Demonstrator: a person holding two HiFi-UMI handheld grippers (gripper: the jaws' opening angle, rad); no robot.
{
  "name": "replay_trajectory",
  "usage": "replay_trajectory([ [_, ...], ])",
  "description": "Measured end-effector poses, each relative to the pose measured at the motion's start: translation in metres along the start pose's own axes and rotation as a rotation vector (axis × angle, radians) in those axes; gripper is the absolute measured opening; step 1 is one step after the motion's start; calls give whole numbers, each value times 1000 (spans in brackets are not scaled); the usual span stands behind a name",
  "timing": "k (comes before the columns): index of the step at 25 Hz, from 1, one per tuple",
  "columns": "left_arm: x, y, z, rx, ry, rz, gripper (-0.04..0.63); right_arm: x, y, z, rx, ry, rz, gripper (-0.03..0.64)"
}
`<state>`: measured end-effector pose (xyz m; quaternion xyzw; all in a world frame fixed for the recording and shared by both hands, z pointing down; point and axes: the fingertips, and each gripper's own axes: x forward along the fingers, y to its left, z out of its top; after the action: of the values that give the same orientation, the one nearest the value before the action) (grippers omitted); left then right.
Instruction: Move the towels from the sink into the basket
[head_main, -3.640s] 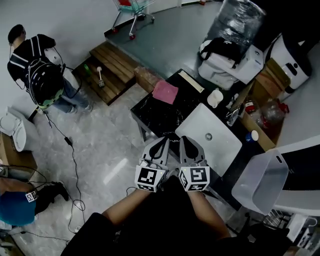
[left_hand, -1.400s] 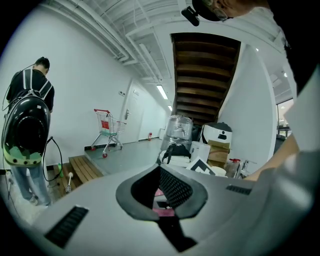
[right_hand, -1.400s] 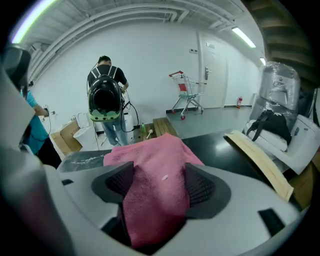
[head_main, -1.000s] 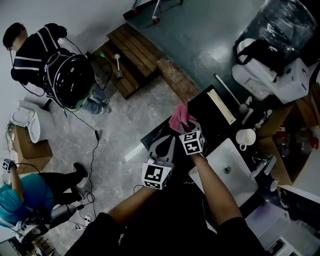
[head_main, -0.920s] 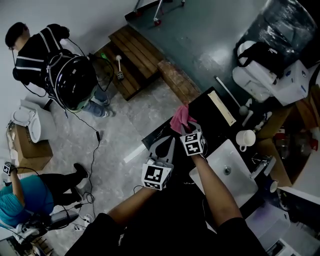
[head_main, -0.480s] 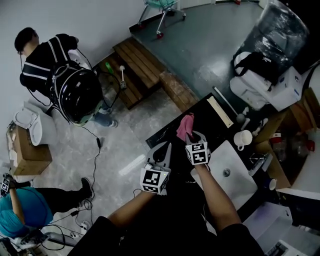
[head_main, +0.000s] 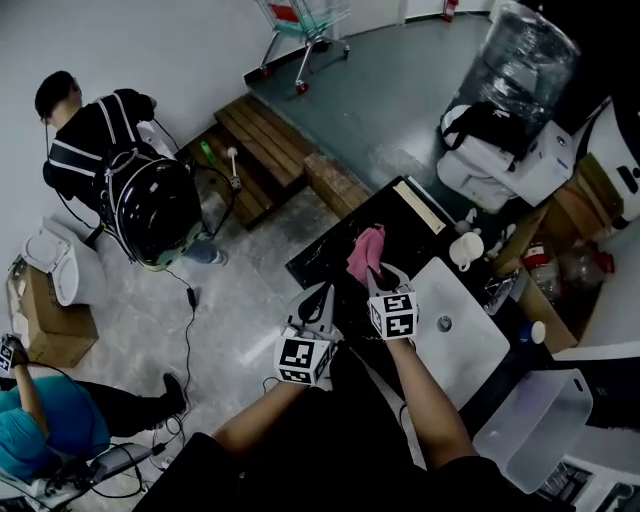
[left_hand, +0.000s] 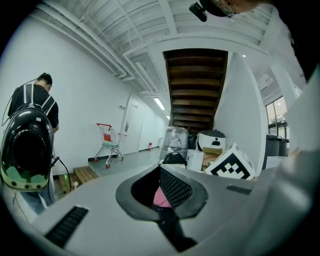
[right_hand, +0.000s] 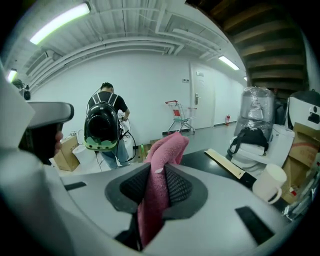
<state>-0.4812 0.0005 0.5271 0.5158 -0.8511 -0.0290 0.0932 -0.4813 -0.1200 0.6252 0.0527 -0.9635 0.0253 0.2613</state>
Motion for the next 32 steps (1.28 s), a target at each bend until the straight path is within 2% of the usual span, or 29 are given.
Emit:
replay_trajectory([
  [6,-36,-34,-7,-9,-12,-48,3,-69,27,-11,66,-48,-32,89],
  [11,-64,-60,-22,-33,-4,-82,3,-124,51,-28,80,-71,-69,89],
  [16,-84,-85,-19,-59,-15,-122,3,-164,64,-36,105,-97,-104,89],
  [26,-87,-143,-20,-45,-21,-229,3,-231,38,-45,156,-152,-219,89],
  [32,-77,-202,-9,-20,-30,-294,2,-288,10,-52,185,-199,-276,89],
])
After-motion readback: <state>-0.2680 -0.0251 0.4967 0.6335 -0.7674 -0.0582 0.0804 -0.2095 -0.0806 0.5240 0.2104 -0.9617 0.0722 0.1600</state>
